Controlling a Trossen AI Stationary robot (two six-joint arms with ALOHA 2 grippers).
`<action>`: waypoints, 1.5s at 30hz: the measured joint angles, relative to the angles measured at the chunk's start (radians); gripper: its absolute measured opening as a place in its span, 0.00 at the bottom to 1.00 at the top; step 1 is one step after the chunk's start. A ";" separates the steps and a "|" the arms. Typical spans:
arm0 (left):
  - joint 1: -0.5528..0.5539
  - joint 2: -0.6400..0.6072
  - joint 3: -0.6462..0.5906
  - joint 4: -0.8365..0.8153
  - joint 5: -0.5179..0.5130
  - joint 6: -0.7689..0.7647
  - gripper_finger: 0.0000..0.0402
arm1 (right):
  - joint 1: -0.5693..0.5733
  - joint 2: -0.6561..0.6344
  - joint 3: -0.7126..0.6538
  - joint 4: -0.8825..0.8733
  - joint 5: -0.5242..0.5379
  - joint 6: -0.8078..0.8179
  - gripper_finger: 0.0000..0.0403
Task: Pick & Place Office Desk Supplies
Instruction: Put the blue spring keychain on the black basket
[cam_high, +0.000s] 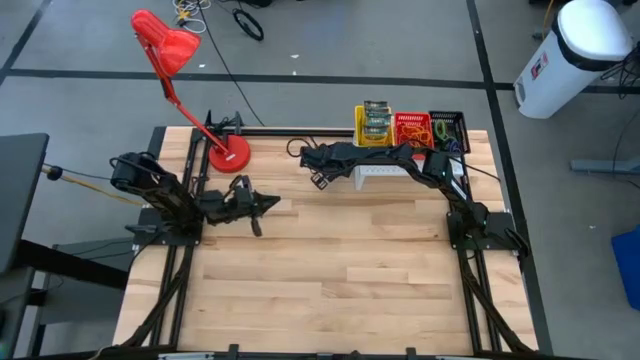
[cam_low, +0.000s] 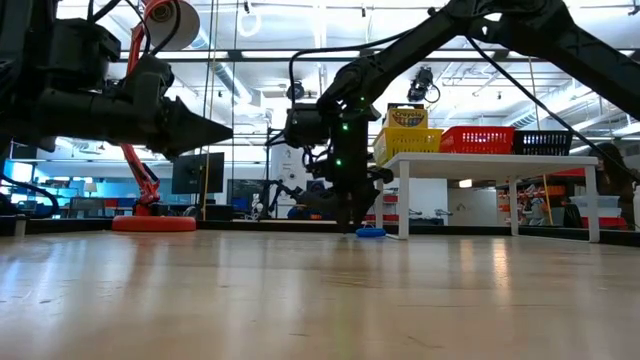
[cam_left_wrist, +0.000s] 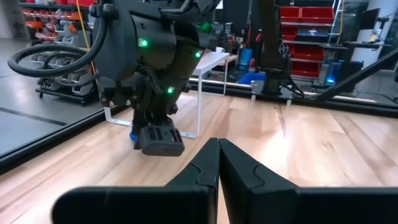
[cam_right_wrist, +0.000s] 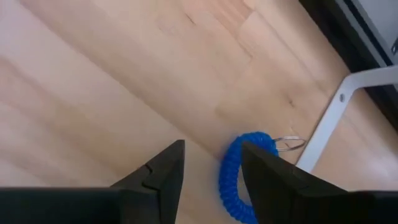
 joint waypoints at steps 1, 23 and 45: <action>0.000 0.000 0.000 0.004 0.003 0.001 0.03 | 0.003 0.000 0.000 0.004 0.002 0.019 0.42; 0.000 0.000 -0.001 0.004 0.085 0.008 0.03 | 0.058 0.013 0.000 0.071 0.118 0.309 0.42; 0.000 0.000 -0.001 0.003 0.120 -0.002 0.03 | 0.068 0.033 0.000 0.015 0.204 0.257 0.03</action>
